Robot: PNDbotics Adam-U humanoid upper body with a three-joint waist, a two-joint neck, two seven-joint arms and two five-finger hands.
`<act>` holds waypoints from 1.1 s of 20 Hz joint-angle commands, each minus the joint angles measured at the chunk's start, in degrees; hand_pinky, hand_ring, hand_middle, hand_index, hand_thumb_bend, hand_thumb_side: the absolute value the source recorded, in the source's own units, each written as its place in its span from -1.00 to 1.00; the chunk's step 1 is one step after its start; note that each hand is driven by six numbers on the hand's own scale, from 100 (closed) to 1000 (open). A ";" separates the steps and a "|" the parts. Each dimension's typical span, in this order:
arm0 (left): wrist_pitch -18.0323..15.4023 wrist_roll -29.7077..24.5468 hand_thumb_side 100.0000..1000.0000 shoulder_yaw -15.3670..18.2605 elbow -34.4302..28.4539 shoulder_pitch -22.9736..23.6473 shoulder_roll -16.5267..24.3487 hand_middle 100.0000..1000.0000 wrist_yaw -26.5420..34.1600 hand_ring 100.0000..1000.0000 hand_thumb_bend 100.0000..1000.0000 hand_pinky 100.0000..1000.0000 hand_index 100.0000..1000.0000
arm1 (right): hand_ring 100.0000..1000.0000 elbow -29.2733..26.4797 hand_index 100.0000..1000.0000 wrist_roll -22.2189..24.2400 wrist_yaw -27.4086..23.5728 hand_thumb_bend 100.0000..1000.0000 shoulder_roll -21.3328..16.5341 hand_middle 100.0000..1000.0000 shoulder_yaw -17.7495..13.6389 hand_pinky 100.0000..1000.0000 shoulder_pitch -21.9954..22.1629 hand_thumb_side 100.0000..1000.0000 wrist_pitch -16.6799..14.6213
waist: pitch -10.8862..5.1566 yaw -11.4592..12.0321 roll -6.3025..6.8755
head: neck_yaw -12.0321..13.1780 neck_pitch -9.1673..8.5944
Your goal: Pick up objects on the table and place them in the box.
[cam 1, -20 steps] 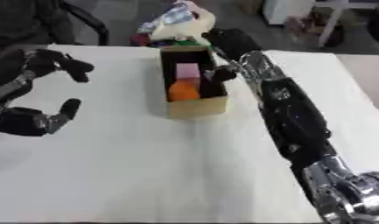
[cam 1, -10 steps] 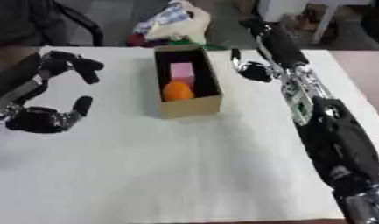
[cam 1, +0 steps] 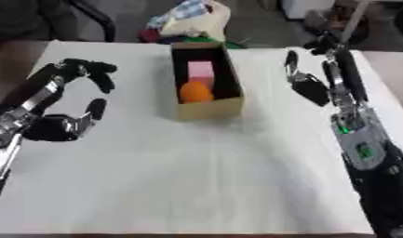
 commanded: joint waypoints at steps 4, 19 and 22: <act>2.10 0.35 0.15 2.02 -1.96 1.48 -0.47 0.05 3.06 0.04 -1.00 0.19 0.73 | 0.41 -4.78 0.83 0.75 -6.62 -1.00 -2.60 0.67 -0.99 0.37 2.45 0.20 -1.71 | -0.50 -0.25 0.28 | 1.03 0.19; 3.97 -0.61 0.21 2.14 -2.16 2.58 -1.67 0.03 5.77 0.01 -1.00 0.17 0.74 | 0.37 -6.00 0.82 3.09 -11.18 -1.00 -3.05 0.63 -1.82 0.35 6.10 0.29 -2.85 | -0.36 -0.74 0.40 | 1.34 0.02; 4.22 -0.67 0.21 2.18 -2.17 2.59 -1.78 0.02 6.11 0.01 -1.00 0.17 0.74 | 0.37 -6.35 0.82 3.39 -11.46 -1.00 -3.05 0.63 -1.89 0.35 6.39 0.29 -2.95 | -0.36 -1.06 0.35 | 1.29 0.03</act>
